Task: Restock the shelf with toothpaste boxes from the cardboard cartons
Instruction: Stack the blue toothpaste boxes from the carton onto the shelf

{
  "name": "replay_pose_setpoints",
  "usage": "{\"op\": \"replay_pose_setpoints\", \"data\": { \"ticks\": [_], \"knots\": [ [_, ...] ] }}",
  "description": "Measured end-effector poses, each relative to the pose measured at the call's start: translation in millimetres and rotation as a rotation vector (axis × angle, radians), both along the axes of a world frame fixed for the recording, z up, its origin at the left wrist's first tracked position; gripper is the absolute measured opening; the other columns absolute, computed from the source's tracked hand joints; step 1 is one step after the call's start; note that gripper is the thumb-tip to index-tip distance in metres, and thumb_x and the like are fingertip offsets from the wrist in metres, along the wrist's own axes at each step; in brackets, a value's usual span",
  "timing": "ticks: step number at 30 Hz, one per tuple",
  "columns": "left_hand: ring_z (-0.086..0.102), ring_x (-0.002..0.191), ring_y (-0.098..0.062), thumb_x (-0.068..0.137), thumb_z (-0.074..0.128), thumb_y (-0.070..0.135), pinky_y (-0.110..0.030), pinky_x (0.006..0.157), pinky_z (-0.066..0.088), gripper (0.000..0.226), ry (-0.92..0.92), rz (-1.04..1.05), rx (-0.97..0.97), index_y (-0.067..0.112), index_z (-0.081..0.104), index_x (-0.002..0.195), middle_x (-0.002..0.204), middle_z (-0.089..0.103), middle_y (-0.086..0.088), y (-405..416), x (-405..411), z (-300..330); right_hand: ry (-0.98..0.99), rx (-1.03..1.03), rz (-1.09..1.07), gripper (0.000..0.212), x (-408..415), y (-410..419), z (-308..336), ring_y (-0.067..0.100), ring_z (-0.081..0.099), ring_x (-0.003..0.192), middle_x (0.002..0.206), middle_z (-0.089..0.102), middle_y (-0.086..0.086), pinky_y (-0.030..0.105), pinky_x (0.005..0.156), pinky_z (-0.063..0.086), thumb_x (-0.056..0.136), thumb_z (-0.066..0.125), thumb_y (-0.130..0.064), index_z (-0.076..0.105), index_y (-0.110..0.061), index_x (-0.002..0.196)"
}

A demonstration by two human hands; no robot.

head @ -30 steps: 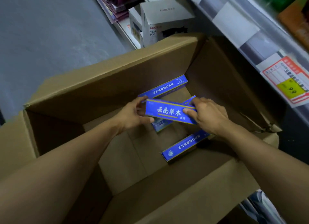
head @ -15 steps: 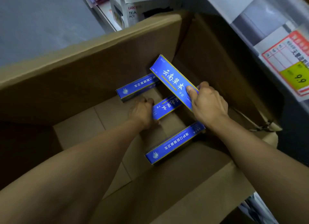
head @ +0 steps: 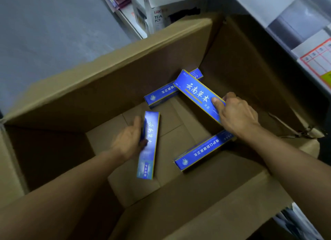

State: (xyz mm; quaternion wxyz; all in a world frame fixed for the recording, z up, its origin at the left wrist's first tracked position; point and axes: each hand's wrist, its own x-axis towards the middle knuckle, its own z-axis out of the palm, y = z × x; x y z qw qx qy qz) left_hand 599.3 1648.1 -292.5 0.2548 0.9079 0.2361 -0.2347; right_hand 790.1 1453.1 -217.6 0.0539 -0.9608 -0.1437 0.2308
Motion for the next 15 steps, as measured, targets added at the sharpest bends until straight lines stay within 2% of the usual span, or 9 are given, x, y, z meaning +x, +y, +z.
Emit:
{"op": "replay_pose_setpoints", "data": {
  "ticks": [1,3,4,5,7,9,11,13,15],
  "knots": [
    [0.057,0.097,-0.034,0.071,0.071,0.022,-0.034,0.067,0.041,0.059,-0.077,-0.113,0.062,0.021,0.031,0.115,0.11,0.054,-0.007,6,4,4,0.012,-0.002,0.007,0.051,-1,1,1,0.039,0.053,0.11,0.12,0.056,0.021,0.04,0.084,0.04,0.096,0.033,-0.051,0.048,-0.007,0.116],
    [0.057,0.1,-0.034,0.046,0.08,0.02,-0.036,0.072,0.047,0.084,-0.218,-0.559,0.236,0.025,0.044,0.121,0.121,0.054,-0.011,17,21,7,0.035,-0.001,0.023,0.051,-4,1,2,0.039,0.053,0.109,0.119,0.057,0.02,0.04,0.083,0.039,0.096,0.032,-0.052,0.048,-0.008,0.114],
    [0.059,0.101,-0.037,0.036,0.082,0.02,-0.042,0.077,0.049,0.09,-0.233,-0.755,0.309,0.025,0.054,0.121,0.124,0.055,-0.014,21,28,6,0.039,0.0,0.034,0.05,-6,1,2,0.039,0.053,0.109,0.117,0.057,0.021,0.04,0.082,0.039,0.096,0.032,-0.052,0.049,-0.008,0.113],
    [0.059,0.104,-0.039,0.034,0.082,0.019,-0.049,0.08,0.05,0.089,-0.21,-0.922,0.352,0.025,0.06,0.119,0.127,0.056,-0.016,25,35,4,0.038,0.001,0.043,0.05,-7,1,2,0.039,0.053,0.108,0.116,0.057,0.021,0.039,0.081,0.039,0.096,0.032,-0.052,0.049,-0.008,0.112],
    [0.057,0.111,-0.038,0.04,0.082,0.018,-0.054,0.088,0.047,0.078,-0.159,-1.114,0.421,0.03,0.065,0.115,0.129,0.057,-0.012,31,48,1,0.036,-0.001,0.054,0.049,-10,-1,2,0.039,0.054,0.106,0.115,0.058,0.021,0.038,0.077,0.037,0.096,0.032,-0.053,0.049,-0.009,0.111],
    [0.06,0.11,-0.033,0.044,0.082,0.021,-0.052,0.089,0.046,0.062,-0.137,-1.174,0.468,0.033,0.07,0.103,0.121,0.063,-0.005,30,54,-2,0.032,-0.008,0.056,0.049,-13,-2,1,0.039,0.054,0.106,0.114,0.058,0.02,0.038,0.076,0.037,0.096,0.032,-0.053,0.049,-0.009,0.11],
    [0.063,0.105,-0.027,0.056,0.072,0.024,-0.048,0.093,0.045,0.037,-0.22,-1.196,0.489,0.033,0.072,0.092,0.108,0.068,0.002,29,57,-5,0.027,-0.016,0.059,0.049,-13,-4,1,0.039,0.054,0.106,0.114,0.058,0.021,0.038,0.077,0.037,0.096,0.032,-0.053,0.049,-0.01,0.11],
    [0.057,0.112,-0.024,0.071,0.056,0.023,-0.043,0.102,0.03,0.033,-0.237,-1.139,0.444,0.029,0.069,0.101,0.113,0.064,0.004,29,56,-7,0.025,-0.025,0.064,0.049,-15,-5,2,0.039,0.054,0.106,0.114,0.058,0.02,0.037,0.076,0.036,0.096,0.032,-0.054,0.049,-0.01,0.109],
    [0.046,0.122,-0.021,0.076,0.062,0.029,-0.037,0.105,0.022,0.047,-0.023,-1.058,0.399,0.023,0.056,0.122,0.128,0.053,0.003,33,46,-11,0.032,-0.03,0.07,0.049,-18,-6,3,0.038,0.054,0.106,0.113,0.058,0.02,0.036,0.074,0.034,0.095,0.032,-0.054,0.049,-0.01,0.109]
  ]
}}
